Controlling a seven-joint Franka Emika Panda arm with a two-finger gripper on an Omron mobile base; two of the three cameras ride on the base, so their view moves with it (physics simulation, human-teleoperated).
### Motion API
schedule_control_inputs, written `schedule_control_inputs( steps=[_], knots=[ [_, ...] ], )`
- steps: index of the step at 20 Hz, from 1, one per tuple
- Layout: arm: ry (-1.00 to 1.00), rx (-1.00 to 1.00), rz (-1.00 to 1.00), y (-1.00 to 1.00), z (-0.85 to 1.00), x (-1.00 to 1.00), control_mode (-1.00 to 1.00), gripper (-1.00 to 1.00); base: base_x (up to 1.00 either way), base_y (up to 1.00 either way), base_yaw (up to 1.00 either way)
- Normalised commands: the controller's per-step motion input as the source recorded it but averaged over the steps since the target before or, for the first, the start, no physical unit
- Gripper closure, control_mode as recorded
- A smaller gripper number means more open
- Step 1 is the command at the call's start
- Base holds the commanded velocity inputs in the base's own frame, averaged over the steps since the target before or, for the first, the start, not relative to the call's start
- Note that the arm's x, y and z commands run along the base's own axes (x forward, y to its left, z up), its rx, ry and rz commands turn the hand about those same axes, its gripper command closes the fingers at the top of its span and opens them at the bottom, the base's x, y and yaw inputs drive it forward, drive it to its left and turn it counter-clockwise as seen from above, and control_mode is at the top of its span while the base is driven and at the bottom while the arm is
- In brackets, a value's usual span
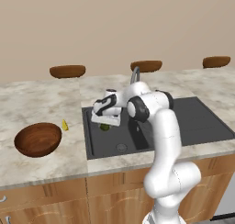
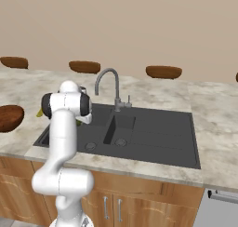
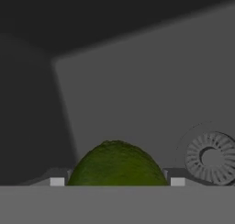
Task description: Remove the lemon wedge and lime from the sink. Then move the bowl and cup from the counter to the sink for washing.
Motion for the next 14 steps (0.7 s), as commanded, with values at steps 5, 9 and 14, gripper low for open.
schedule_control_inputs(
  steps=[5, 9, 14],
  knots=[
    [0.00, 0.00, 0.00, -0.02, 0.46, -0.35, -1.00, 1.00, 0.00, 0.00, 0.00],
    [0.00, 0.00, 0.00, 0.00, 0.41, -0.39, -1.00, 1.00, 0.00, 0.00, 0.00],
    [0.00, 0.01, 0.00, 0.11, 0.32, -0.40, -1.00, 1.00, 0.00, 0.00, 0.00]
  ],
)
